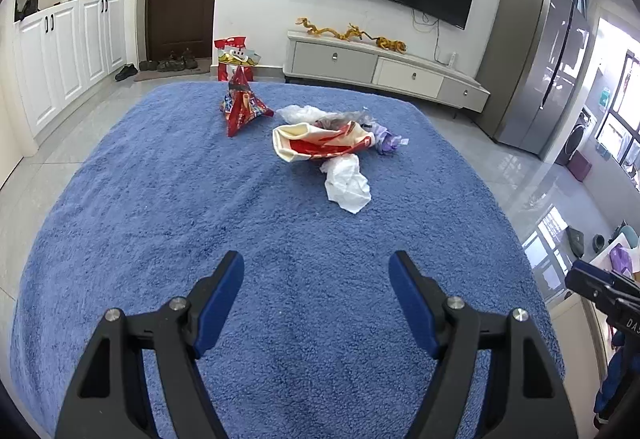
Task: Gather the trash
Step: 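Move both open grippers back toward the remaining wrappers on the rug, then lower the right gripper beside the bin and grasp the white carton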
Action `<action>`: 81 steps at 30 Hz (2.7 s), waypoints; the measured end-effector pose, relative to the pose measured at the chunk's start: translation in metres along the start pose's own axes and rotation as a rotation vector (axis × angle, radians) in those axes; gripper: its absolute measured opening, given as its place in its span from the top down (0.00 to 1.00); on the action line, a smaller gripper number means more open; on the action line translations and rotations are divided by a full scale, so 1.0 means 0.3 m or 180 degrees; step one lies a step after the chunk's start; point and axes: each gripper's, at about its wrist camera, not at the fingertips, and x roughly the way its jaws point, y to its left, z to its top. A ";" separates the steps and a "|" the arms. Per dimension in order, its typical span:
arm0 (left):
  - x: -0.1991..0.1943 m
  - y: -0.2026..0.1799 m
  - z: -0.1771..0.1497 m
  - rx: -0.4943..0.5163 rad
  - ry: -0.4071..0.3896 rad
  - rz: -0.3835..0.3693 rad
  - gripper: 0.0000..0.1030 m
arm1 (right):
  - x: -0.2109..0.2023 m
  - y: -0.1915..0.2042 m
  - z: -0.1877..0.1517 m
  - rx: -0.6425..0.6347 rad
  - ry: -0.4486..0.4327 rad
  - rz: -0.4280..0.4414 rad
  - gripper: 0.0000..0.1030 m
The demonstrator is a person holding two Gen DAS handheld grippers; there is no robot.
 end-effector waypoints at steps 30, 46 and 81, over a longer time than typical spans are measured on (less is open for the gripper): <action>0.050 0.170 0.059 -0.0322 0.0129 -0.0021 0.28 | -0.005 0.097 0.001 -0.0065 -0.0046 -0.0049 0.50; -0.010 0.046 0.026 0.0213 0.0242 0.0142 0.28 | -0.189 -0.124 -0.097 0.0410 -0.0450 -0.0182 0.48; 0.065 -0.119 0.106 0.0230 0.0297 0.0598 0.28 | 0.578 -0.714 -1.187 0.2950 0.1845 0.0177 0.43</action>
